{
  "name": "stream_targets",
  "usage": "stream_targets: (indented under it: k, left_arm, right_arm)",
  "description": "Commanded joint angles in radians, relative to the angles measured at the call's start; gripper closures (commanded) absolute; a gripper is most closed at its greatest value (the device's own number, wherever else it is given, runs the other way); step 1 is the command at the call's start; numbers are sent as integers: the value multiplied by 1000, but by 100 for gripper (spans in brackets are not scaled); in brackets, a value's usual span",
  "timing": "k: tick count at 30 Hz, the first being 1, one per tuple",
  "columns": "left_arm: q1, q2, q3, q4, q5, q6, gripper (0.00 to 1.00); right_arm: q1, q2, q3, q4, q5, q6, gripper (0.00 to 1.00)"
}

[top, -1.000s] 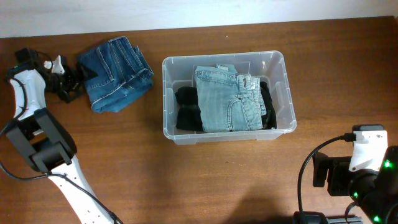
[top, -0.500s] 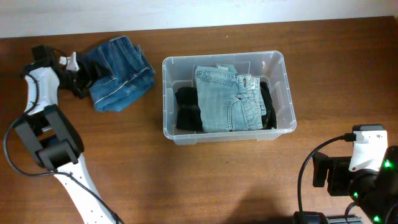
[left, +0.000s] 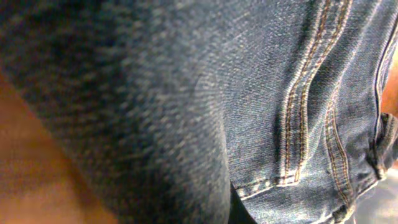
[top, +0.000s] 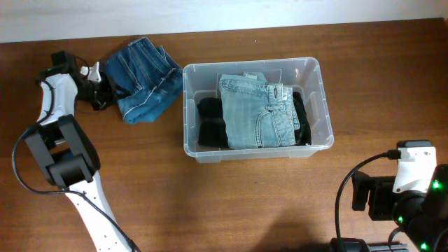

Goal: Pack container
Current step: 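Lift the dark-blue jeans and carry it over the bin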

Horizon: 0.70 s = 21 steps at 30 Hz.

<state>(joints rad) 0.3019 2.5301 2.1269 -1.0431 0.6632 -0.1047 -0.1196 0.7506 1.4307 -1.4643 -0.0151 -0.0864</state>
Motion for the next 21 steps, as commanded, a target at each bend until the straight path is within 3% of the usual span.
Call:
stream_targets:
  k: [1, 13, 21]
  left_arm:
    - [15, 17, 44, -74, -50, 54, 99]
    - [3, -308, 365, -264, 138, 53, 99]
    - [-96, -593, 402, -315, 142, 38, 99]
  right_arm:
    - [8, -6, 10, 3, 13, 2, 2]
    - [8, -6, 10, 3, 12, 2, 2]
    - [8, -6, 10, 3, 12, 2, 2]
